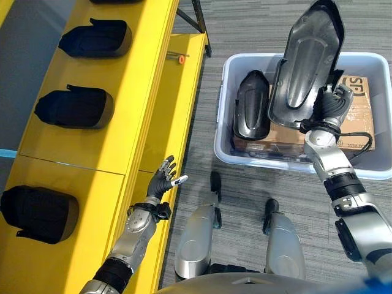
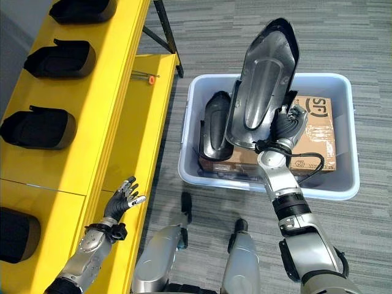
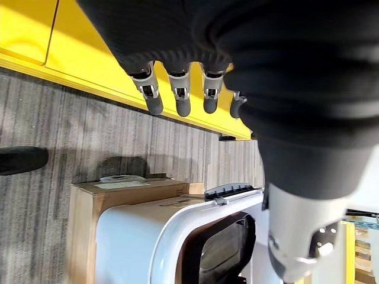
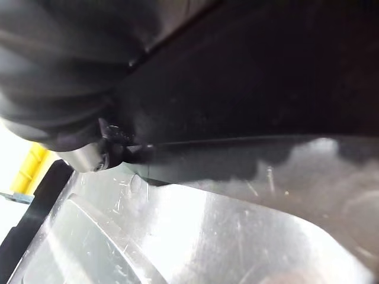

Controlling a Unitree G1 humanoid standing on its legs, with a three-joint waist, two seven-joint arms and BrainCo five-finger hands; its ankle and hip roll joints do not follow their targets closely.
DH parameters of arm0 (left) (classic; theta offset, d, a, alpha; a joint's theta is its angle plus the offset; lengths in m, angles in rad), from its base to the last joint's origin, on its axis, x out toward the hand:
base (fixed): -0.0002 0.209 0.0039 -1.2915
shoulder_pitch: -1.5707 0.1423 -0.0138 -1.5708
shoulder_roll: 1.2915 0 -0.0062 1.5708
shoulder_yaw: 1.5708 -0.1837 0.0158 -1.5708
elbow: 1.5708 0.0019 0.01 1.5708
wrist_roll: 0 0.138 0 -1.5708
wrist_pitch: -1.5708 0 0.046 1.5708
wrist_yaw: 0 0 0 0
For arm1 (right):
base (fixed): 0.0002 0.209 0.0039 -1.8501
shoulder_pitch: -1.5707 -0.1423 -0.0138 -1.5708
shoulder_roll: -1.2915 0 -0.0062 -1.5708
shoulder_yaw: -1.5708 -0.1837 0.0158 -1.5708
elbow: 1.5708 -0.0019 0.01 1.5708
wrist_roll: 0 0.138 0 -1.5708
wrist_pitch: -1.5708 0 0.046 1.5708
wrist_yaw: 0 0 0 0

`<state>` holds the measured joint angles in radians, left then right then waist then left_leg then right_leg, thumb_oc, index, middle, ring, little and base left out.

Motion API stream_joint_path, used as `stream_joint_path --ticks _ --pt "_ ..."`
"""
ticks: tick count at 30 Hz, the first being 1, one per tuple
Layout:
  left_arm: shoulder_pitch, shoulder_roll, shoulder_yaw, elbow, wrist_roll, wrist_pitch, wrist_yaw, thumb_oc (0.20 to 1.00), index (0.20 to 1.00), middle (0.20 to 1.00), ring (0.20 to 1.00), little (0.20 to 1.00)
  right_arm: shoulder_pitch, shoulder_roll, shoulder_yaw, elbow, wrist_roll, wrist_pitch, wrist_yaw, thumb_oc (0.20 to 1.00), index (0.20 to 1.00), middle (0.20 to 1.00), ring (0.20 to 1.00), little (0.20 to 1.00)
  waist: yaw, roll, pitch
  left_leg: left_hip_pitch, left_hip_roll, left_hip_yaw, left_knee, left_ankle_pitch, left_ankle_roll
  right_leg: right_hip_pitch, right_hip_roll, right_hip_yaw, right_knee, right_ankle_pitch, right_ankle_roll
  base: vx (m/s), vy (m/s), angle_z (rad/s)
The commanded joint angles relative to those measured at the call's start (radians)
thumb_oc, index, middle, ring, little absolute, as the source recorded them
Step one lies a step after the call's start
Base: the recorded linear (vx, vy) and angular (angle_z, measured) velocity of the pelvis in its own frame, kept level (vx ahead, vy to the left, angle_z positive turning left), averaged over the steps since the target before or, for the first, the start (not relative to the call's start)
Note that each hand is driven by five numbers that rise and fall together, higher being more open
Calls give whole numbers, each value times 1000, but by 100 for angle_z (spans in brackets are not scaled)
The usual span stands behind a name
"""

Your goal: Move parts from the plastic box to the shelf.

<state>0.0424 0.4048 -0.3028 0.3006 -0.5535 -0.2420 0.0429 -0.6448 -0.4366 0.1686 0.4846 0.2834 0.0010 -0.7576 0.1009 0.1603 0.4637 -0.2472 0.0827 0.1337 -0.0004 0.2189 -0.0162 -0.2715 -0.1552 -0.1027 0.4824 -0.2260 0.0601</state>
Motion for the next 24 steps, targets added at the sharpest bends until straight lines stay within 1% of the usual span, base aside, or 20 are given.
stream_joint_path --ticks 1,3,4,6,7,8,9,10,12,13,14,15,16,17,18,19,20,22,24 --pt "1 20 34 -12 34 -23 2 1000 1000 1000 1000 1000 -21 11 -26 -119 45 -93 97 200 200 200 200 200 10 -45 -10 65 -53 -83 85 -180 -2 108 -2 -46 -178 118 -36 20 -87 11" --pt "16 21 55 -4 26 -20 5 1000 1000 1000 1000 1000 6 32 -6 -149 80 -78 154 200 200 200 200 200 13 -46 -24 76 -49 -98 86 -174 -6 125 3 -57 -158 101 -48 -9 -134 17" --pt "17 21 57 -3 25 -19 5 1000 1000 1000 1000 1000 8 34 -4 -152 88 -74 160 200 200 200 200 200 14 -46 -25 77 -49 -100 85 -173 -7 127 4 -59 -155 99 -49 -27 -136 20" --pt "32 17 81 12 20 -16 2 1000 1000 1000 1000 1000 23 51 16 -167 99 -45 198 200 200 200 200 200 22 -48 -37 87 -36 -117 79 -157 -17 139 16 -76 -130 78 -66 -15 -125 9" --pt "32 17 81 12 20 -16 2 1000 1000 1000 1000 1000 23 51 16 -167 99 -45 198 200 200 200 200 200 22 -48 -37 87 -36 -117 79 -157 -17 139 16 -76 -130 78 -66 -20 -144 8" --pt "40 11 93 26 -29 -10 6 1000 1000 1000 1000 1000 26 54 28 -170 106 -32 211 200 200 200 200 200 27 -50 -42 91 -25 -127 75 -145 -24 144 25 -85 -118 68 -76 -16 -143 17" --pt "49 -3 111 32 -98 -11 2 1000 1000 1000 1000 1000 29 61 32 -168 118 -23 220 200 200 200 200 200 34 -52 -47 95 -13 -138 66 -130 -30 150 32 -93 -104 58 -84 -19 -295 34" --pt "80 -28 145 41 -121 -12 5 1000 1000 1000 1000 1000 31 70 38 -149 124 -19 234 200 200 200 200 200 50 -60 -56 99 17 -162 43 -94 -50 168 47 -109 -93 42 -95 2 -284 34" --pt "108 -36 160 51 -102 -17 -15 1000 1000 1000 1000 1000 30 74 41 -132 133 -19 244 200 200 200 200 200 61 -69 -62 104 42 -170 26 -70 -61 181 57 -120 -89 36 -101 8 -227 28" --pt "132 -42 171 60 -77 -28 -27 1000 1000 1000 1000 1000 24 78 46 -114 141 -16 248 200 200 200 200 200 71 -78 -69 108 73 -164 6 -39 -74 195 65 -133 -88 31 -106 10 -175 33" --pt "146 -45 177 70 -64 -44 -33 1000 1000 1000 1000 1000 25 79 47 -105 143 -14 260 200 200 200 200 200 73 -82 -72 113 89 -155 -6 -22 -81 207 68 -142 -91 30 -106 -9 -205 39" --pt "155 -48 188 74 -37 -54 -40 1000 1000 1000 1000 1000 43 82 47 -111 130 -3 266 200 200 200 200 200 63 -87 -83 112 130 -68 -21 12 -94 227 66 -185 -98 26 -105 -40 -140 43" --pt "154 -47 190 73 -20 -60 -41 1000 1000 1000 1000 1000 56 83 47 -119 122 -2 267 200 200 200 200 200 54 -91 -85 112 143 -24 -17 28 -100 237 61 -206 -101 21 -105 -109 -131 81" --pt "146 -44 191 68 -1 -56 -46 1000 1000 1000 1000 1000 78 80 52 -133 113 -4 267 200 200 200 200 200 39 -91 -92 108 164 43 6 36 -105 242 54 -237 -107 19 -107 -88 -64 117" --pt "141 -44 190 68 2 -56 -47 1000 1000 1000 1000 1000 91 77 59 -142 111 2 274 200 200 200 200 200 28 -106 -96 123 159 68 31 9 -111 246 37 -243 -98 1 -100 -120 -15 147" --pt "135 -46 189 66 -2 -52 -47 1000 1000 1000 1000 1000 99 75 66 -150 112 2 283 200 200 200 200 200 19 -112 -100 130 162 91 62 -19 -103 238 26 -253 -93 2 -101 -135 63 131" --pt "121 -48 182 54 4 -47 -37 1000 1000 1000 1000 1000 110 73 78 -169 106 3 292 200 200 200 200 200 5 -127 -107 141 164 116 143 -60 -93 225 9 -267 -91 10 -105 -209 137 99" --pt "99 -57 165 32 32 -34 -21 1000 1000 1000 1000 1000 127 62 85 -208 125 5 302 200 200 200 200 200 -15 -149 -115 154 173 131 266 -89 -88 211 -8 -277 -112 31 -112 -210 172 52" --pt "88 -60 150 14 58 -27 -9 1000 1000 1000 1000 1000 137 56 88 -229 133 1 311 200 200 200 200 200 -29 -155 -123 180 175 133 295 -103 -85 195 -15 -277 -118 42 -114 -178 263 85"
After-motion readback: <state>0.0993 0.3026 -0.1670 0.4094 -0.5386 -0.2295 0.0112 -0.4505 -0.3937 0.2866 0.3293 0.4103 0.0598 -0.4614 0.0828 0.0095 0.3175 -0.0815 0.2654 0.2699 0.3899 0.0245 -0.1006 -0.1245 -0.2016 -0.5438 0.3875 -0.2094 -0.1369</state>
